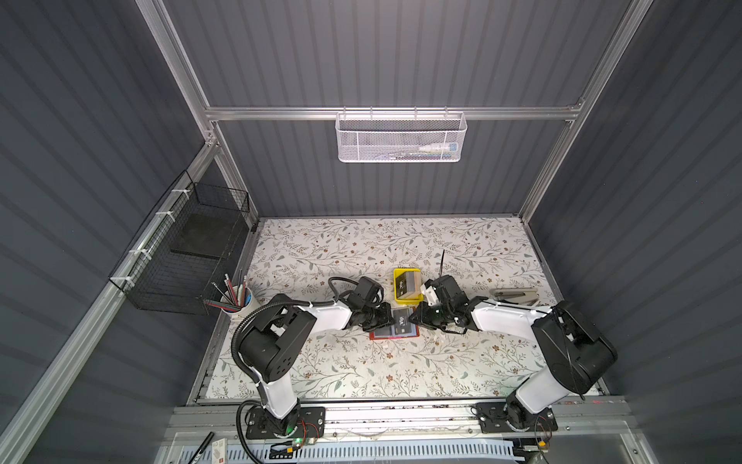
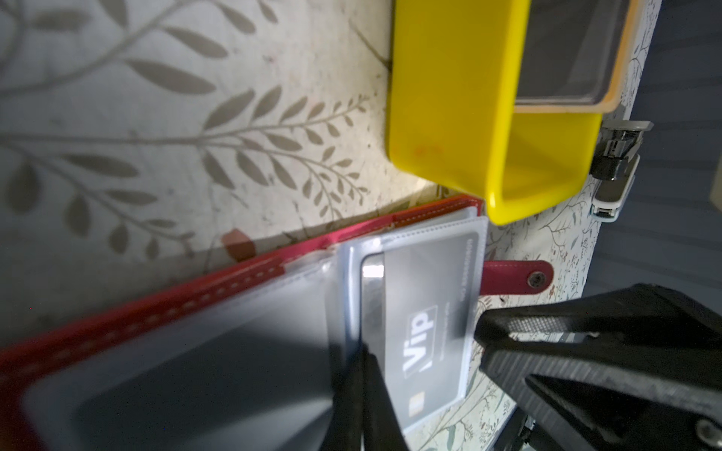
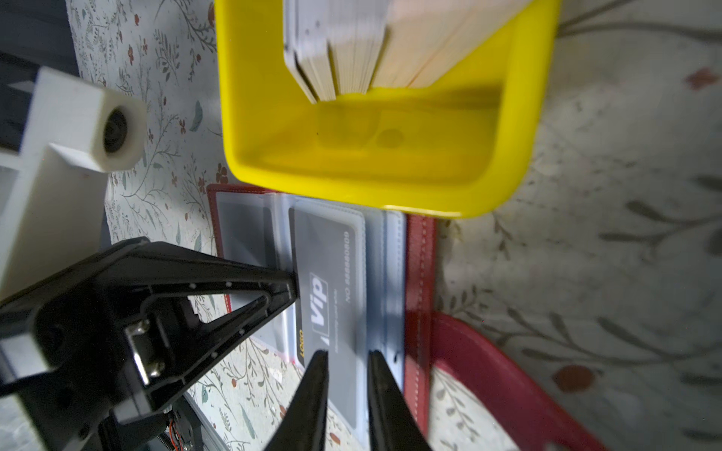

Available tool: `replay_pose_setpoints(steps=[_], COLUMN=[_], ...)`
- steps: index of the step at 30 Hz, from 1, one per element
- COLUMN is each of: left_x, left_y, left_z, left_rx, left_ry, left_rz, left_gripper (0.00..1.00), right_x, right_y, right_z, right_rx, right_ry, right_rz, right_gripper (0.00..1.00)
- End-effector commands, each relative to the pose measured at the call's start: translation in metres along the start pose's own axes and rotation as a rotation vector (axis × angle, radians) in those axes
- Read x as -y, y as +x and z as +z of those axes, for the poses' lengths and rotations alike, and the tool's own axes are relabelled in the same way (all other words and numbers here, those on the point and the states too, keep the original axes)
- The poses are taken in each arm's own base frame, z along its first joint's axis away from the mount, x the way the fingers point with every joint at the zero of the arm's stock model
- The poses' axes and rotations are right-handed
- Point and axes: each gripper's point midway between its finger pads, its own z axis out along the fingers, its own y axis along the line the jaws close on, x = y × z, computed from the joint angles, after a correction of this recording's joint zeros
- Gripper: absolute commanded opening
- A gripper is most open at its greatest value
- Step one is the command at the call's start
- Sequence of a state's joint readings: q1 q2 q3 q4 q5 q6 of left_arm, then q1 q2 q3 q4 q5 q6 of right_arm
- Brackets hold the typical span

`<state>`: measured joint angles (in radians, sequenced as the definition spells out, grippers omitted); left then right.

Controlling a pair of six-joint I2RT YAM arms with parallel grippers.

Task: Insert credit cards into a card holder
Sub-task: Flip over the card slot in the card holder.

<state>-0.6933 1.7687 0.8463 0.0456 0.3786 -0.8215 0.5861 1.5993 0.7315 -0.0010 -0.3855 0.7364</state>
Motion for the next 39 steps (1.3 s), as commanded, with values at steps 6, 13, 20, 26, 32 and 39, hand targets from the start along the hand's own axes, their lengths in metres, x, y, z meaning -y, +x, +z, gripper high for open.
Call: replay_pose_setpoints(steps=[6, 13, 20, 26, 32, 39], left_x=[-0.026, -0.024, -0.025, -0.019, -0.014, -0.008], left_y=[0.022, 0.024, 0.025, 0.023, 0.016, 0.002], left_z=[0.007, 0.009, 0.008, 0.004, -0.013, -0.04], left_rx=[-0.067, -0.071, -0.07, -0.061, -0.034, 0.022], left_ry=[-0.09, -0.063, -0.064, -0.046, -0.085, -0.066], left_rz=[-0.026, -0.035, -0.035, -0.027, 0.006, 0.011], left_gripper=[0.06, 0.06, 0.06, 0.07, 0.13, 0.17], right_x=[0.005, -0.007, -0.007, -0.021, -0.03, -0.045], right_y=[0.003, 0.006, 0.004, 0.003, 0.001, 0.001], right_z=[0.003, 0.006, 0.006, 0.004, 0.005, 0.002], right_rx=[-0.014, -0.034, -0.024, -0.017, -0.01, -0.014], right_ry=[0.028, -0.024, -0.026, -0.053, -0.022, -0.015], right_rz=[-0.001, -0.016, -0.014, -0.047, -0.072, -0.095], right_gripper=[0.22, 0.22, 0.22, 0.22, 0.23, 0.29])
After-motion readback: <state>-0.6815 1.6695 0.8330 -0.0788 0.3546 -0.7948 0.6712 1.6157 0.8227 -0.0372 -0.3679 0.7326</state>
